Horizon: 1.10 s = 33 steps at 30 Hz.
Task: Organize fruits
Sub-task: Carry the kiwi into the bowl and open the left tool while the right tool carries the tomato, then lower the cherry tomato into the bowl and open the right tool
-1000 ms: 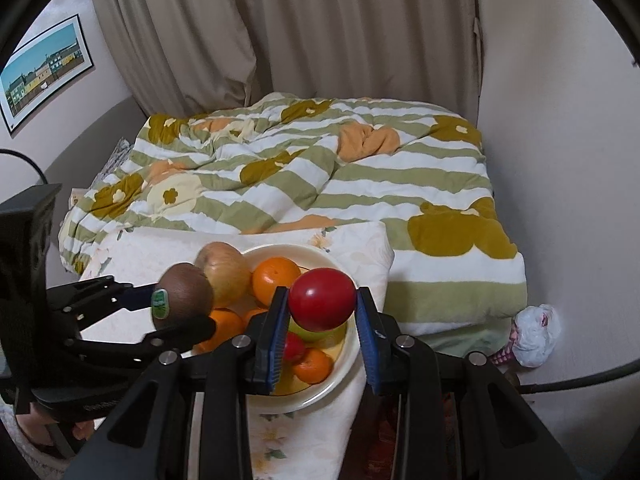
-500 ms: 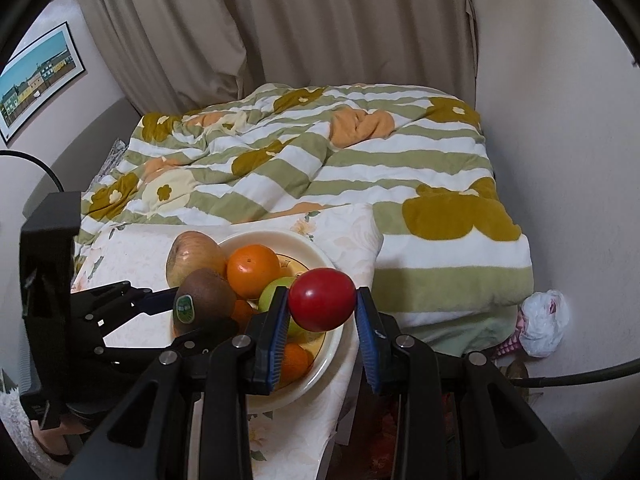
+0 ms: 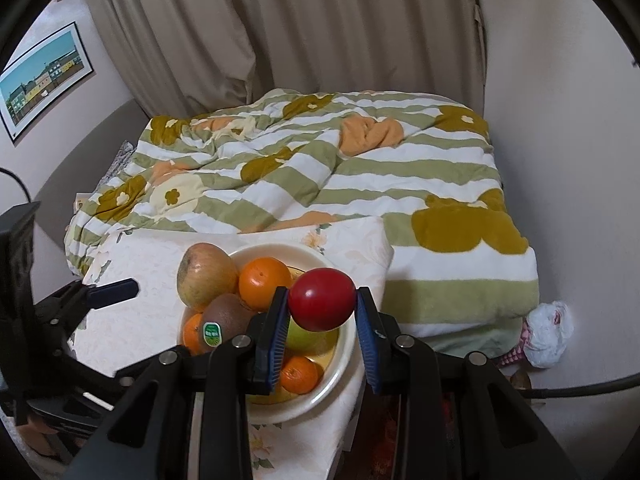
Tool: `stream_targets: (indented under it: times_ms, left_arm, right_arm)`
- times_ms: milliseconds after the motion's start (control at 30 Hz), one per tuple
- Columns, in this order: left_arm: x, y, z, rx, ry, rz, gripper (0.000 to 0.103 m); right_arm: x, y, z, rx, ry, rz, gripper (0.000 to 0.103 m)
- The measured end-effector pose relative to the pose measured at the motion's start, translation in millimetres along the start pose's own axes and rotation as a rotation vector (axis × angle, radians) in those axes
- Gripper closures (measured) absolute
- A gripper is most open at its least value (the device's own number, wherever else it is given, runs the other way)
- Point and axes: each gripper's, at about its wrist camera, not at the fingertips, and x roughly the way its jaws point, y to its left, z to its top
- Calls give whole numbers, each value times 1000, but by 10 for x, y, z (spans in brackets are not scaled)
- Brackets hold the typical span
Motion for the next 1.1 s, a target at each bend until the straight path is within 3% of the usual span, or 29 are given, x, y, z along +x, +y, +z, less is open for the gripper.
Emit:
stream_targets:
  times_ms: [467,900,967,1033,1100]
  left_arm:
    - [-380,562,-284,-142,-14,127,0]
    - [-373,813,-540,-250,5,180,0]
    - [-372,804,-554,-253,7,183,0]
    - [-374,792,-552,-258,6,182,0]
    - [-388,788,-553,-258,3,183,0]
  right_arm:
    - [376,178,179,-59,34,56,73]
    - [811,105,134,-60,92,95,72]
    - [824,93,121,-55,91,97,69]
    - [814,84,114,-49,88,110,51]
    - [784,88,106,-47,79,114,43]
